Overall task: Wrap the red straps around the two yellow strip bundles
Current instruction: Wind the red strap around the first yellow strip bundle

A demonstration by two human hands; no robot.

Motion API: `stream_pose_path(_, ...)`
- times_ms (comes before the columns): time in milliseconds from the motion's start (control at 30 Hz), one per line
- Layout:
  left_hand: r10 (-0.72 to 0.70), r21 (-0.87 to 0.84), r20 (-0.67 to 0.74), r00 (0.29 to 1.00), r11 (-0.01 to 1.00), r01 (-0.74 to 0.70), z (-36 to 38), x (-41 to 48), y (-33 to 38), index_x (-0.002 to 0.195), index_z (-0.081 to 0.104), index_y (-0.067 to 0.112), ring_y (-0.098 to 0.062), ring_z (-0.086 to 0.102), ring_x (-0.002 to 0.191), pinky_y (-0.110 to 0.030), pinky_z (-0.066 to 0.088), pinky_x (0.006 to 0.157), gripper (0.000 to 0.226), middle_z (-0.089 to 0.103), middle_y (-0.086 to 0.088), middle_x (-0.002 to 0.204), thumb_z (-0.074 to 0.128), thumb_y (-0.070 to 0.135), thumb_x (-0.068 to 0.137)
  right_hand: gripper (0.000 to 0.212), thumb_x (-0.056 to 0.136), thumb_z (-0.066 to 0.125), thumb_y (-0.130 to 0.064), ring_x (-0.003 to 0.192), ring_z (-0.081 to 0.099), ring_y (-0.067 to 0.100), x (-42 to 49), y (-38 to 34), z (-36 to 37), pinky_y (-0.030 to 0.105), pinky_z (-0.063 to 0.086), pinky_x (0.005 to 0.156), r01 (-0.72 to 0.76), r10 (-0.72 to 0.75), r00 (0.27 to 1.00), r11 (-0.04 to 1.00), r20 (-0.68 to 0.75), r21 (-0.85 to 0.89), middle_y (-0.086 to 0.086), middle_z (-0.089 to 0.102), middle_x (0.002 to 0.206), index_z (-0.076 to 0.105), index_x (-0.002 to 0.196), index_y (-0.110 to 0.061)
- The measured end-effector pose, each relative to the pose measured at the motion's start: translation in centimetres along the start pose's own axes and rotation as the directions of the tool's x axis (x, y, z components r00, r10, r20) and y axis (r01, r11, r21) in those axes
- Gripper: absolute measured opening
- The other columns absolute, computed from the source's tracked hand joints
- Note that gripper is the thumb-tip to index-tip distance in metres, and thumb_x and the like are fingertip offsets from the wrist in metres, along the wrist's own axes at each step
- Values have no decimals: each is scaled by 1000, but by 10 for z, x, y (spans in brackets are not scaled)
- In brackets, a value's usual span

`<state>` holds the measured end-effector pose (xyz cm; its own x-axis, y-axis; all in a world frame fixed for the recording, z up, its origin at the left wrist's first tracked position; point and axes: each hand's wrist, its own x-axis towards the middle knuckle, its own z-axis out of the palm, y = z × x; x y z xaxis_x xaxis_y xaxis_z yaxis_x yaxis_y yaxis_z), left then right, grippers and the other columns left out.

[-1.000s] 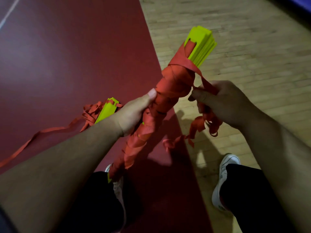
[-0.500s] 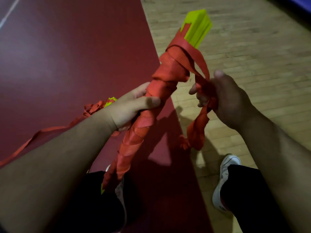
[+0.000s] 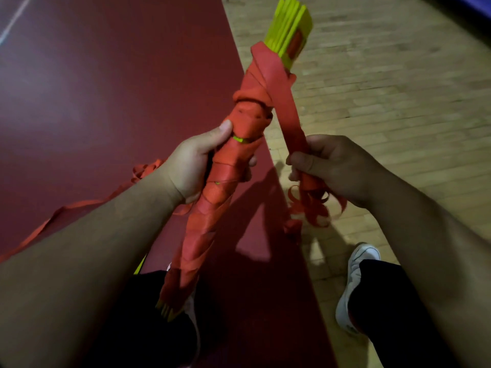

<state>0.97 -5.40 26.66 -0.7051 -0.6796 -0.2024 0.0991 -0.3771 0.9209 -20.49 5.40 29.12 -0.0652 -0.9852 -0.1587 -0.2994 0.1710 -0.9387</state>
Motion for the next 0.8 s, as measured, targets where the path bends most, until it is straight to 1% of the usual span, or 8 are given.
stream_pose_path(67, -7, 20, 35, 999, 1000, 6, 1, 0, 1, 104, 63, 6, -30, 61, 65, -37, 52, 66, 50, 64, -16, 81, 63, 51, 83, 4, 92, 69, -22, 71, 74, 20, 2, 2, -1, 33, 59, 64, -22, 22, 1000, 999, 5, -48, 5, 77, 83, 74, 92, -23)
stream_pose_path(133, 4, 64, 91, 996, 998, -10, 1, 1, 0, 111, 53, 6, -26, 60, 60, -34, 52, 61, 79, 62, -12, 80, 80, 63, 65, 8, 92, 71, -19, 75, 76, 20, 2, 1, -3, 38, 62, 73, -49, 50, 999, 992, 9, -121, 5, 77, 84, 73, 99, -16)
stream_pose_path(200, 54, 134, 85, 995, 989, -65, 3, 0, -2, 113, 47, 5, -25, 62, 59, -34, 53, 59, 93, 64, -11, 77, 88, 63, 52, 10, 91, 72, -21, 72, 75, 16, 1, 2, -3, 29, 60, 68, -37, 41, 999, 986, 22, -163, 1, 77, 80, 72, 101, -19)
stream_pose_path(300, 117, 146, 39, 992, 982, -122, -1, 0, -2, 106, 56, 9, -27, 67, 70, -38, 57, 65, 81, 67, -12, 84, 88, 61, 53, 9, 96, 65, -21, 68, 72, 4, -3, 1, 0, 15, 52, 59, -15, 22, 999, 985, 37, -170, -11, 75, 75, 72, 96, -27)
stream_pose_path(467, 137, 143, -25, 990, 981, -132, -7, -1, -1, 101, 67, 7, -29, 62, 87, -39, 51, 81, 51, 66, -18, 93, 72, 53, 81, 22, 103, 52, -20, 78, 73, 28, -3, 2, 4, 40, 55, 64, -8, -3, 995, 994, -97, -111, 3, 77, 84, 71, 93, -18)
stream_pose_path(600, 180, 175, -156, 971, 973, -152, -3, 5, -2, 119, 65, 16, -32, 65, 95, -48, 50, 92, 45, 70, -13, 103, 53, 51, 93, 23, 104, 52, -26, 60, 65, 22, 0, 5, 10, 27, 50, 55, -31, 28, 998, 998, -63, -48, 3, 67, 65, 70, 94, -18)
stream_pose_path(733, 138, 179, -237, 962, 979, -97, 7, 2, 6, 125, 58, 2, -29, 68, 67, -40, 55, 68, 70, 71, -13, 84, 45, 63, 95, 33, 105, 46, -35, 57, 58, 14, 4, 8, 12, 19, 45, 51, -65, 63, 996, 997, -64, -28, 0, 61, 64, 68, 89, -17)
stream_pose_path(800, 135, 219, -124, 983, 970, -106, 10, -1, 7, 124, 49, -5, -27, 66, 59, -35, 55, 57, 87, 67, -12, 77, 67, 66, 77, 33, 106, 44, -34, 59, 58, 14, 4, 9, 11, 19, 43, 50, -60, 58, 997, 997, -56, -41, 1, 62, 66, 68, 91, -17)
